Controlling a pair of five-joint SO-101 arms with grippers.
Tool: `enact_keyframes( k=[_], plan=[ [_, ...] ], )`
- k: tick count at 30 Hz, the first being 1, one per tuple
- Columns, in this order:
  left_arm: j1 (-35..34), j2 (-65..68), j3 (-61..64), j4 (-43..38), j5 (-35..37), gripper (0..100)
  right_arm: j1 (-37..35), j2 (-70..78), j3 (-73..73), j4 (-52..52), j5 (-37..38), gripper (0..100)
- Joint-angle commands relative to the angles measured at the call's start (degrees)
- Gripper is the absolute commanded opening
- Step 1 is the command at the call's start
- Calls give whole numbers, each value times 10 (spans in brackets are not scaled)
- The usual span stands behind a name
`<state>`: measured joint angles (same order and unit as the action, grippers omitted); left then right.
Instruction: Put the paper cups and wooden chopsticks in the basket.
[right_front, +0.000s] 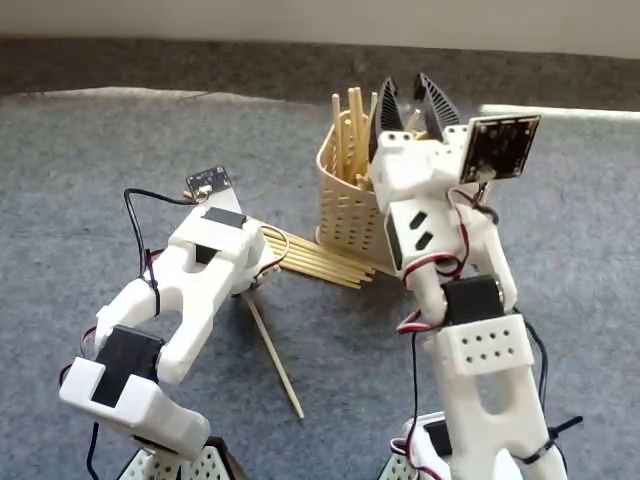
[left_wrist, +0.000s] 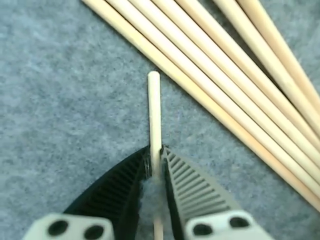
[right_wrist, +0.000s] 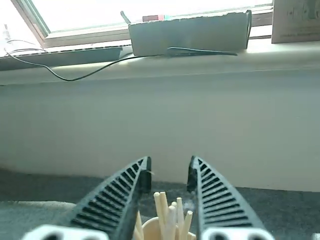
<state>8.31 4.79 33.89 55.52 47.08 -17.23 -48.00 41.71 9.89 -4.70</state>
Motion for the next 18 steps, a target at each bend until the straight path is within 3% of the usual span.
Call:
enact_keyframes(
  k=[1,8,18],
  plan=[
    [-11,-4,2,8,-4,6,-36,-75,-33,73,3,125],
    [-11,-5,-1,8,-4,6,-122,-169,-10,185,138,20],
    [-16,-6,0,10,-4,6,-162,-364,254,215,152,5]
  ],
)
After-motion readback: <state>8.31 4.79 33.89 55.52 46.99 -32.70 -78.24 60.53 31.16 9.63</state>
